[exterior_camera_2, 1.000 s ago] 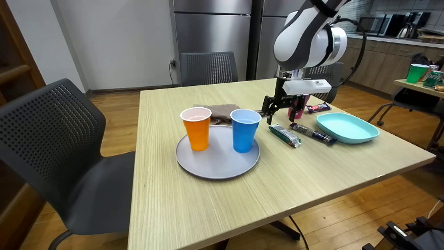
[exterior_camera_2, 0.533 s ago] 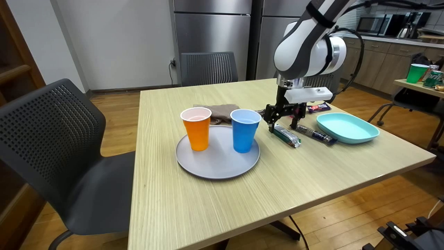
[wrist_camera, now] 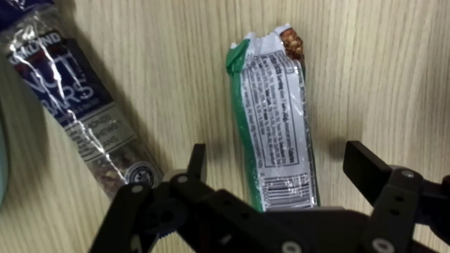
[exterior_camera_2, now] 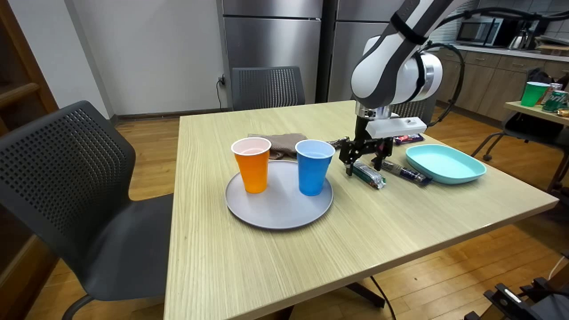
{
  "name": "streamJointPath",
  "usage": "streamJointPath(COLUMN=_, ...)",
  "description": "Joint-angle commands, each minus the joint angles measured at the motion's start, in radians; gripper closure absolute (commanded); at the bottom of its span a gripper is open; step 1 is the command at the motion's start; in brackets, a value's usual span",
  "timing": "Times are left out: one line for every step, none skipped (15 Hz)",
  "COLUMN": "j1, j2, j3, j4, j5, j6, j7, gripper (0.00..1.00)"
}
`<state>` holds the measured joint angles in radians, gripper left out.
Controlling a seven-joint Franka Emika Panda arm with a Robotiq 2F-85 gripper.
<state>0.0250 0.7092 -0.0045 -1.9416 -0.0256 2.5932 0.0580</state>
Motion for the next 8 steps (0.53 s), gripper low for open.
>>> streamJointPath(j1=-0.014, j2=0.0, j3=0.011, j4=0.018, j5=0.01, j6=-0.024, j7=-0.036, gripper=0.26)
streamJointPath(j1=-0.014, j2=-0.001, j3=0.01, j4=0.017, j5=0.01, j6=-0.024, j7=-0.036, gripper=0.35)
streamJointPath(j1=-0.014, j2=-0.002, j3=0.01, j4=0.016, j5=0.01, j6=-0.024, j7=-0.035, gripper=0.42)
streamJointPath(j1=-0.015, j2=-0.003, j3=0.011, j4=0.015, j5=0.012, j6=-0.024, j7=-0.035, gripper=0.51)
streamJointPath(j1=-0.023, j2=-0.008, j3=0.022, j4=0.013, j5=0.022, j6=-0.025, j7=-0.044, gripper=0.58)
streamJointPath(j1=-0.023, j2=-0.014, j3=0.024, j4=0.011, j5=0.022, j6=-0.023, j7=-0.044, gripper=0.66)
streamJointPath(j1=-0.024, j2=-0.024, j3=0.03, j4=0.007, j5=0.025, j6=-0.018, j7=-0.048, gripper=0.72)
streamJointPath(j1=-0.015, j2=-0.031, j3=0.024, j4=0.006, j5=0.022, j6=-0.012, j7=-0.034, gripper=0.81)
